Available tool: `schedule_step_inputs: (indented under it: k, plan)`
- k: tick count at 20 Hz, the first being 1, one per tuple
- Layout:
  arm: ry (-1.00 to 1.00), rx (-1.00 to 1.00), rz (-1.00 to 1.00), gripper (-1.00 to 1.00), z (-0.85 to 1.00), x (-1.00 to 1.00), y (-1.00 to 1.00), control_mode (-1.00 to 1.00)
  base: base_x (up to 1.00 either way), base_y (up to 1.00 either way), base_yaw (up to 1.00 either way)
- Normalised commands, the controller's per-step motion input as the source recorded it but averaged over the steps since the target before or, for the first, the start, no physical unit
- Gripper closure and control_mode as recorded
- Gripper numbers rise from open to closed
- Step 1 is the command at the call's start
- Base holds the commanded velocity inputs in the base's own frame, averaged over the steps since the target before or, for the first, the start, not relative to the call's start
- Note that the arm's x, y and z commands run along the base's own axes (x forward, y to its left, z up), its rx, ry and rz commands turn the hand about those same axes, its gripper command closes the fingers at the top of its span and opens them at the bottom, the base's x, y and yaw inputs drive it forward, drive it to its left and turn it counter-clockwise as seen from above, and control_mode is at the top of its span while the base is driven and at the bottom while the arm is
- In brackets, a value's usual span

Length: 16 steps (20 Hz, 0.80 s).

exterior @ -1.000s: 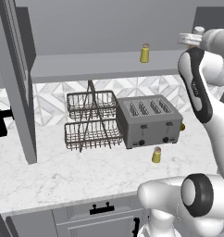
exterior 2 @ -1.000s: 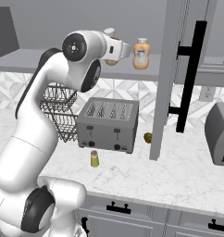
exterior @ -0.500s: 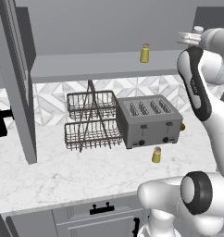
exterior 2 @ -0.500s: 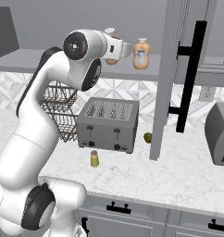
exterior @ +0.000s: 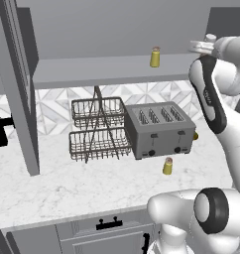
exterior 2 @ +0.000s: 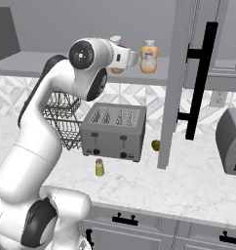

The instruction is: Put the shaker and condiment bottle from the counter next to their counterparts in the cabinet.

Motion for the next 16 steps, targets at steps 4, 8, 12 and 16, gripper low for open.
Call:
schedule_step_inputs:
  k: [4,8,12,16]
  plan:
    - [0.02,0.00,0.00,1.00,0.00,0.44,0.00,-1.00,0.00,0.00,0.00]
    - [0.04,0.00,0.00,1.00,0.06,0.48,0.00,-1.00,0.00,0.00,0.00]
    - [0.00,0.00,0.00,1.00,0.00,0.17,0.00,-1.00,0.00,0.00,0.00]
    - [0.00,0.00,0.00,1.00,-0.07,0.00,0.00,-1.00,0.00,0.00,0.00]
